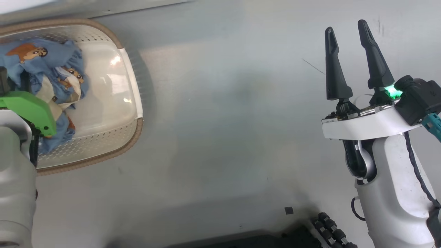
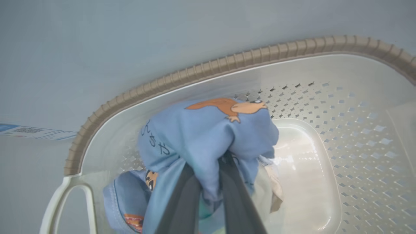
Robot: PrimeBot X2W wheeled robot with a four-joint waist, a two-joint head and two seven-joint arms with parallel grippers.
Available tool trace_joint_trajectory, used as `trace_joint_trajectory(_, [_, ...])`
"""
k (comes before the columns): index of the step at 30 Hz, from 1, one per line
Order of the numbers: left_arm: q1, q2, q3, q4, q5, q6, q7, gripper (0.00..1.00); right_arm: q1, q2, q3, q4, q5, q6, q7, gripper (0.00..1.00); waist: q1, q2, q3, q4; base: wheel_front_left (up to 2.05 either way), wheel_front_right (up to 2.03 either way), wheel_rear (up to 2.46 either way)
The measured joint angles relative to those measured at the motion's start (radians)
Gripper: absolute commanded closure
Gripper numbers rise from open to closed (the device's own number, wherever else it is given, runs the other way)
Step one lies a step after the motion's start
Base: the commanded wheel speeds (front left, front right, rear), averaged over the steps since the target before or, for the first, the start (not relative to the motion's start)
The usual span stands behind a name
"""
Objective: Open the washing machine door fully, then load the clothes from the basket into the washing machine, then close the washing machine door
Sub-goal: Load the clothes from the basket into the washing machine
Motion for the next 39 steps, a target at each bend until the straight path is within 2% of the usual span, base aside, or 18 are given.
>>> trace_joint_trajectory(3, [0.025,-0.011,0.012,-0.004,-0.015,-0.007,-0.006,1.00,0.002,0.000,-0.007,0.006,-0.008,0.000,0.000,0.00,0.0000,0.0000,-0.028,0.012,0.00,0.00,0.00])
trace_joint_trajectory(8, [0.061,-0.093,0.021,-0.044,-0.036,-0.007,-0.008,1.00,0.018,0.000,-0.021,0.015,-0.018,0.000,0.000,0.00,0.0000,0.0000,-0.077,0.032,0.00,0.00,0.00])
trace_joint_trajectory(14, [0.115,-0.141,0.050,-0.221,-0.063,0.002,-0.007,1.00,0.045,0.000,-0.044,0.026,-0.032,0.000,0.000,0.00,-0.0001,0.0000,-0.140,0.056,0.00,0.00,0.00])
trace_joint_trajectory(20, [0.217,-0.186,0.074,-0.334,-0.081,0.002,-0.007,1.00,0.077,0.000,-0.067,0.040,-0.044,0.000,0.000,0.00,-0.0001,0.0000,-0.211,0.081,0.00,0.00,0.00])
trace_joint_trajectory(30, [0.353,-0.197,0.105,-0.516,-0.097,0.001,-0.007,1.00,0.143,0.000,-0.090,0.057,-0.049,0.000,0.000,0.00,-0.0001,0.0000,-0.335,0.122,0.00,0.00,0.00])
trace_joint_trajectory(39, [0.482,-0.206,0.112,-0.688,-0.107,-0.018,-0.007,1.00,0.194,0.001,-0.092,0.074,-0.055,0.000,0.000,0.00,-0.0001,0.0000,-0.456,0.145,0.00,0.00,0.00])
